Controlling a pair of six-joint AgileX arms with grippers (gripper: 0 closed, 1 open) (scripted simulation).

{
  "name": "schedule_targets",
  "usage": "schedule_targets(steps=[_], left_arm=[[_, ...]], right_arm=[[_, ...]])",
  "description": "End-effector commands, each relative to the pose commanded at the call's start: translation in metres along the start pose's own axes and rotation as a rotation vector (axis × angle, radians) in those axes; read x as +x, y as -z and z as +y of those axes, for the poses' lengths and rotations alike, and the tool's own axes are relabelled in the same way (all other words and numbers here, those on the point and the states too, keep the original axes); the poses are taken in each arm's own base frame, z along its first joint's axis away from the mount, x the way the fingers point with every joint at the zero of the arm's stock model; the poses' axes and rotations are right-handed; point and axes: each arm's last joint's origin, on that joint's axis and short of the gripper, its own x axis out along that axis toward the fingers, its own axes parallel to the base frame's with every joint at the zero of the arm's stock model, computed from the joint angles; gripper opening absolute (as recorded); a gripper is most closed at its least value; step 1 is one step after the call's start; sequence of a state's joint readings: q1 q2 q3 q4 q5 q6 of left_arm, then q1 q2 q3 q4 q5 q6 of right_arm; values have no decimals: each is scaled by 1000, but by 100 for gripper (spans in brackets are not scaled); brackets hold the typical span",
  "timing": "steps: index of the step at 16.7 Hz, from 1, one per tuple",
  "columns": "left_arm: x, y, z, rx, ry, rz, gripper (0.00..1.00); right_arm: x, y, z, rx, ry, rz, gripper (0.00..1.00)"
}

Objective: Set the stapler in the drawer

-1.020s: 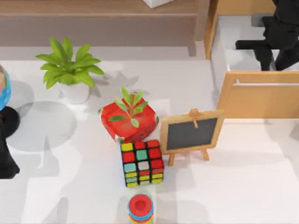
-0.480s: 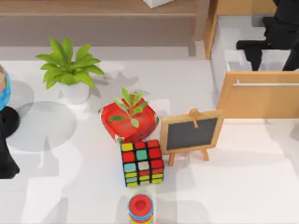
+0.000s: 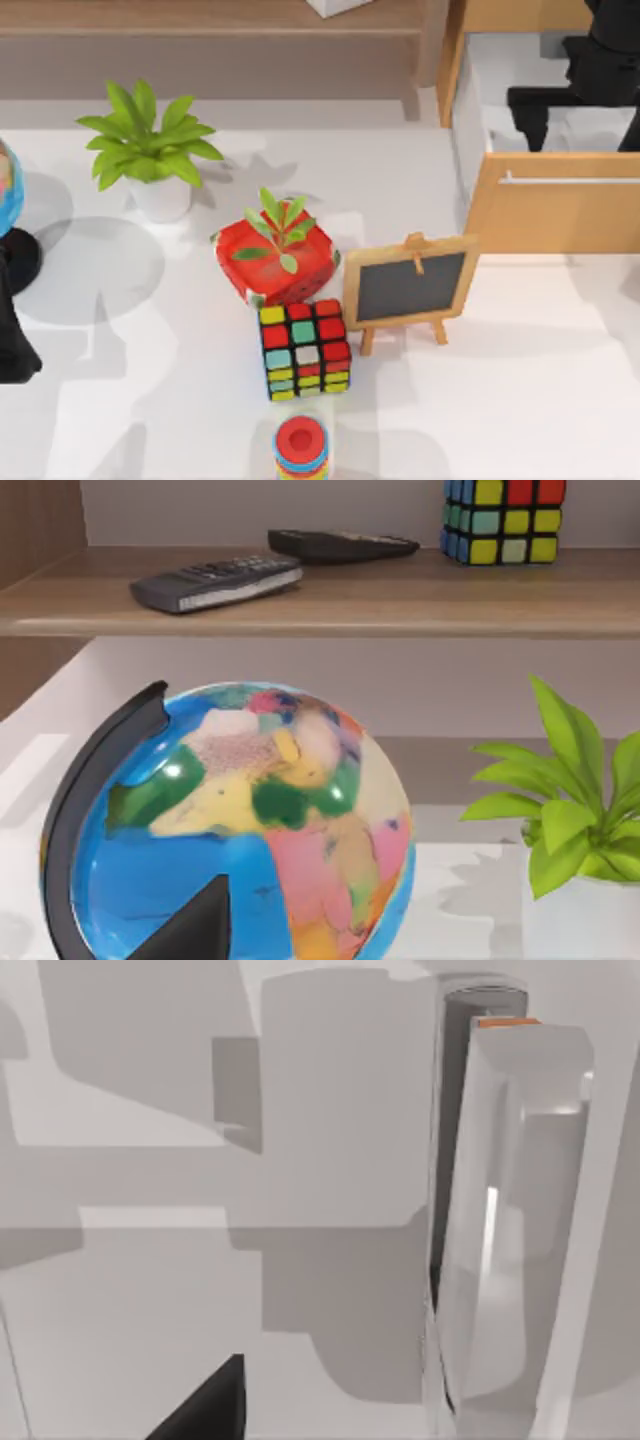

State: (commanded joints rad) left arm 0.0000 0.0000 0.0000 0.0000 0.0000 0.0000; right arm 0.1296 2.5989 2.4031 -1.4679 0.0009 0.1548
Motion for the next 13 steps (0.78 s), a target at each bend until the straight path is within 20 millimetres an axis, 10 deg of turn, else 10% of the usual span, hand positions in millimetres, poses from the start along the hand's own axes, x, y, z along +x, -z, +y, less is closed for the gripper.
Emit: schedule_targets(steps=[7,13], left_arm=[[0,0,0,0,0,0,100],[0,0,0,0,0,0,100]], right_arm=[[-60,24,-2,13,-43,-113,100],[-144,82,-4,13,-156,-339,100]])
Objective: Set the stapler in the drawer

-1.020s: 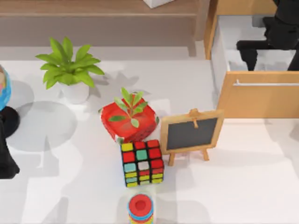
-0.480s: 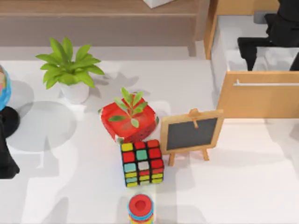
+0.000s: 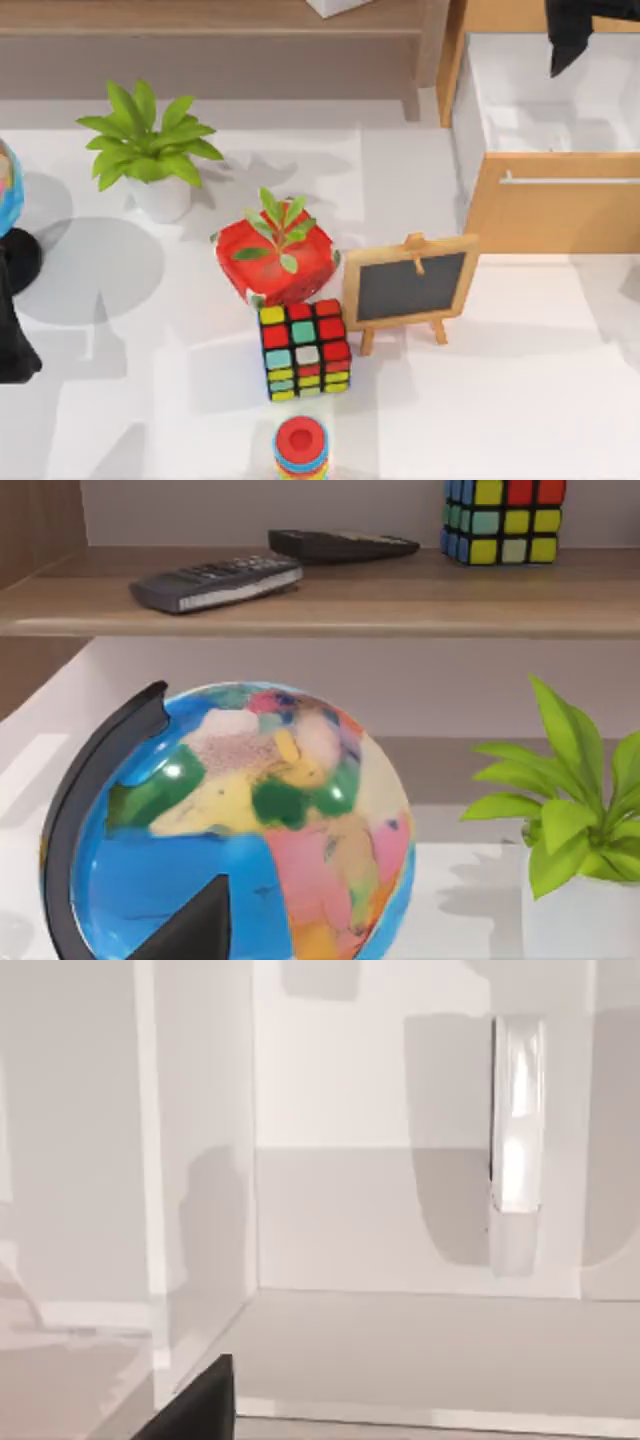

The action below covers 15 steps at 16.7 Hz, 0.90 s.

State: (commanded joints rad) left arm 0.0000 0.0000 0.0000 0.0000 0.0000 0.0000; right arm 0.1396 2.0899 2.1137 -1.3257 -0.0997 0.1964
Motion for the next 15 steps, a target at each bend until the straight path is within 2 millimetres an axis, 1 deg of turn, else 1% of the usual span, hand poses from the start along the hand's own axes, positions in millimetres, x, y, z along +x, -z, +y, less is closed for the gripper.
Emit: schedule_targets(steps=[3,5,7,9,11,13,15], left_arm=[[0,0,0,0,0,0,100],[0,0,0,0,0,0,100],[0,0,0,0,0,0,100],[0,0,0,0,0,0,100],[0,0,0,0,0,0,100],[0,0,0,0,0,0,100],[0,0,0,0,0,0,100]], right_arm=[[-45,27,3,-31,-63,-144,100],[-66,49,4,-69,-98,-249,100],[-80,72,3,-122,-125,-360,100],[-85,94,1,-187,-138,-473,100],[-81,114,-1,-263,-137,-586,100],[-71,133,-4,-349,-120,-698,100],[-55,149,-7,-441,-86,-806,100]])
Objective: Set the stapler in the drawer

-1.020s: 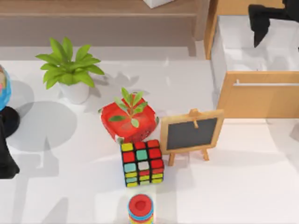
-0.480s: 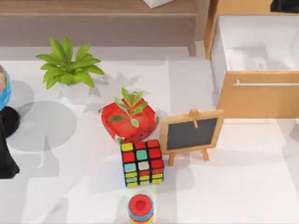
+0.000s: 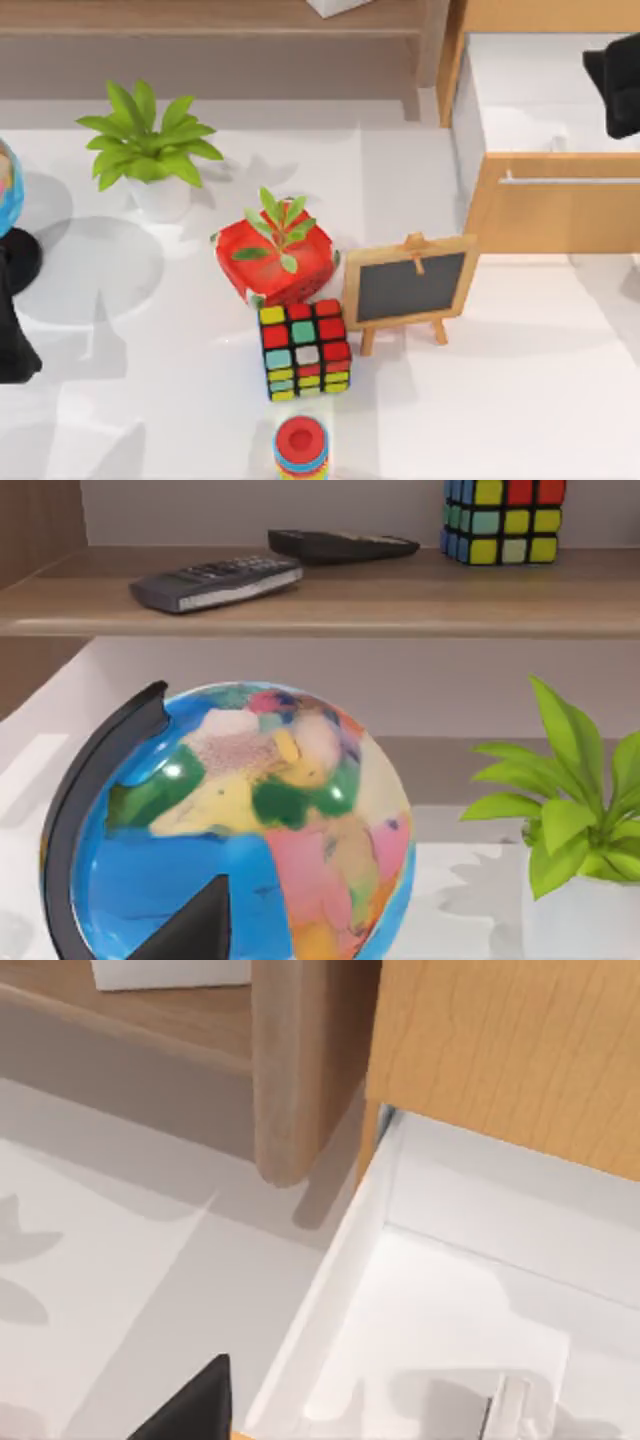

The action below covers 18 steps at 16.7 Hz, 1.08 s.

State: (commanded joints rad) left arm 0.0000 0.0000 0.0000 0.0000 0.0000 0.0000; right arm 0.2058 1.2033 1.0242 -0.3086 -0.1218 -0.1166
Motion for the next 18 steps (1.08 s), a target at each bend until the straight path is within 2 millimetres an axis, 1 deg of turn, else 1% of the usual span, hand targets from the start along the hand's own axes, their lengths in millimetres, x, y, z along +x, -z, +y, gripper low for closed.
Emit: schedule_targets(steps=[5,9,13,18], left_arm=[[0,0,0,0,0,0,100],[0,0,0,0,0,0,100],[0,0,0,0,0,0,100],[0,0,0,0,0,0,100]], right_arm=[[9,60,12,-298,87,-213,100],[18,101,21,-551,201,-340,100],[23,130,28,-790,343,-425,100],[30,152,34,-1035,518,-447,100]])
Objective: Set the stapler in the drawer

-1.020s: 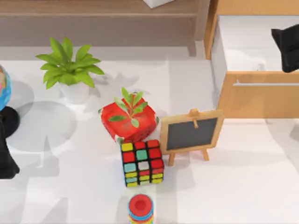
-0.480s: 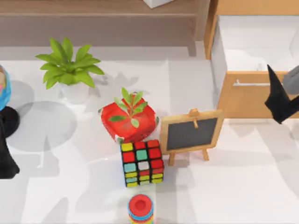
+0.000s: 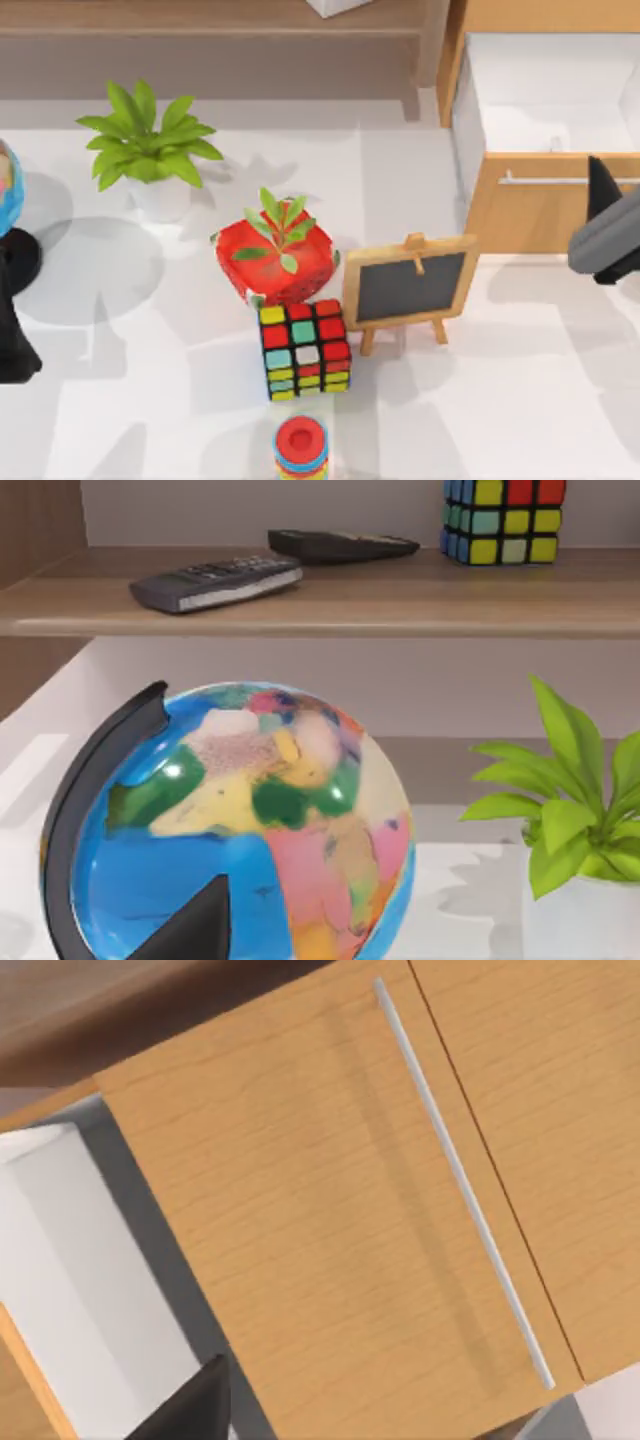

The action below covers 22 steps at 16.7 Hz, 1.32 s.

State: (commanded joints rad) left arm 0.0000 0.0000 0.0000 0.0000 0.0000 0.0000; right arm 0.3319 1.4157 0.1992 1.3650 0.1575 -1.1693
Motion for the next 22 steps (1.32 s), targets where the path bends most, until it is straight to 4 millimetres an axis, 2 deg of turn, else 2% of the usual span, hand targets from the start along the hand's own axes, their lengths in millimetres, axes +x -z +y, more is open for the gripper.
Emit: schedule_targets(steps=[6,14,17,22], left_arm=[[0,0,0,0,0,0,100],[0,0,0,0,0,0,100],[0,0,0,0,0,0,100],[0,0,0,0,0,0,100]], right_arm=[[0,10,28,-239,20,75,100],[3,28,65,-398,-85,204,100],[4,31,71,-420,-106,226,100],[4,31,71,-420,-106,226,100]])
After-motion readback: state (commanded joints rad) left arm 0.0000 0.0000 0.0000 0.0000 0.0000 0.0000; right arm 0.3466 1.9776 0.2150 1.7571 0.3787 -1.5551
